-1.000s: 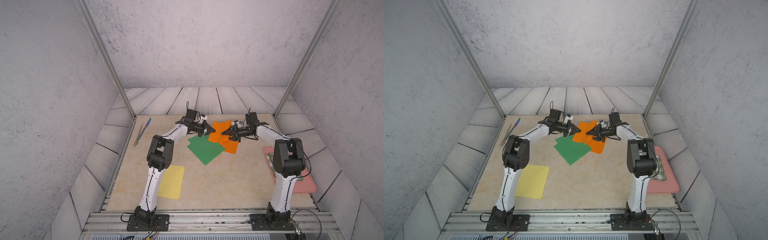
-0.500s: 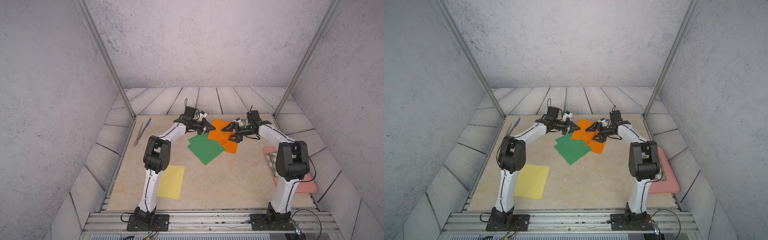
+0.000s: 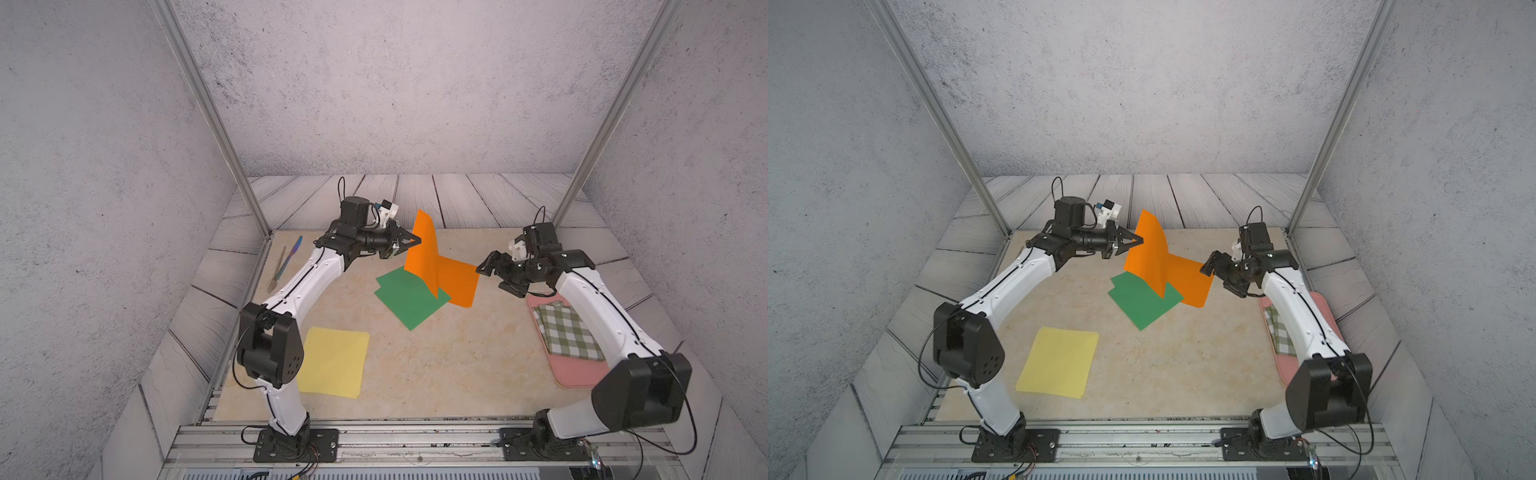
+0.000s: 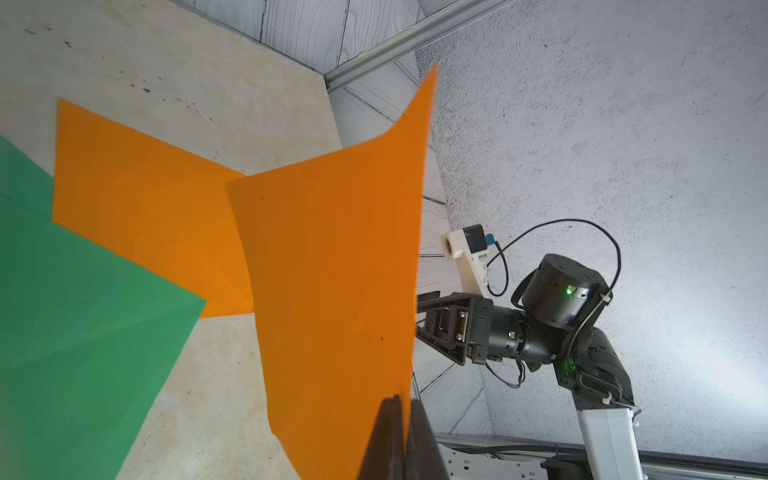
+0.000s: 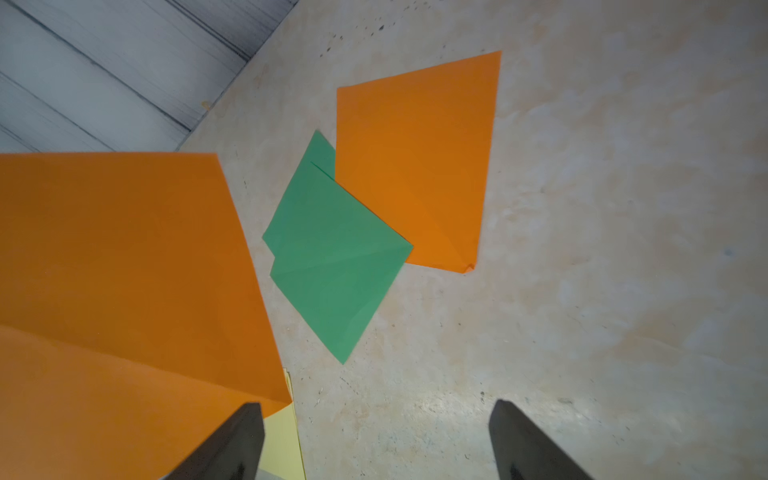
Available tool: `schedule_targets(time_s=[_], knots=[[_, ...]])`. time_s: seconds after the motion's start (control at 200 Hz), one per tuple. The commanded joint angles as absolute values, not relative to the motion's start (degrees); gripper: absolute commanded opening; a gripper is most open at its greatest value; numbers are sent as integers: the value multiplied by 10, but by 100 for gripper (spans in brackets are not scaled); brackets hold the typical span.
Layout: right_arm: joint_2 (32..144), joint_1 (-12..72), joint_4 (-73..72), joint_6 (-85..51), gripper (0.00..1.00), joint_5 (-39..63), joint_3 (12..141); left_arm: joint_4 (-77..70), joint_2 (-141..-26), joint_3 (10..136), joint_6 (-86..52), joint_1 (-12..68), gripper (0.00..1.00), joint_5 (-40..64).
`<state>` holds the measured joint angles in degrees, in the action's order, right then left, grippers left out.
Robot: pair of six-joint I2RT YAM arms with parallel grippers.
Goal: Sort the scattered colored papers by color
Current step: Pick up the colored paper from the center of the board, then place the colored paper at the center of the board.
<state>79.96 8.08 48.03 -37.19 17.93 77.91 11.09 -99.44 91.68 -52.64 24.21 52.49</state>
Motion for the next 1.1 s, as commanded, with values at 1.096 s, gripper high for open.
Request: schedule_targets(time_s=[1.096], knots=[[450, 81, 629, -364, 92, 173, 661, 33, -735, 352, -728, 529, 0, 74]])
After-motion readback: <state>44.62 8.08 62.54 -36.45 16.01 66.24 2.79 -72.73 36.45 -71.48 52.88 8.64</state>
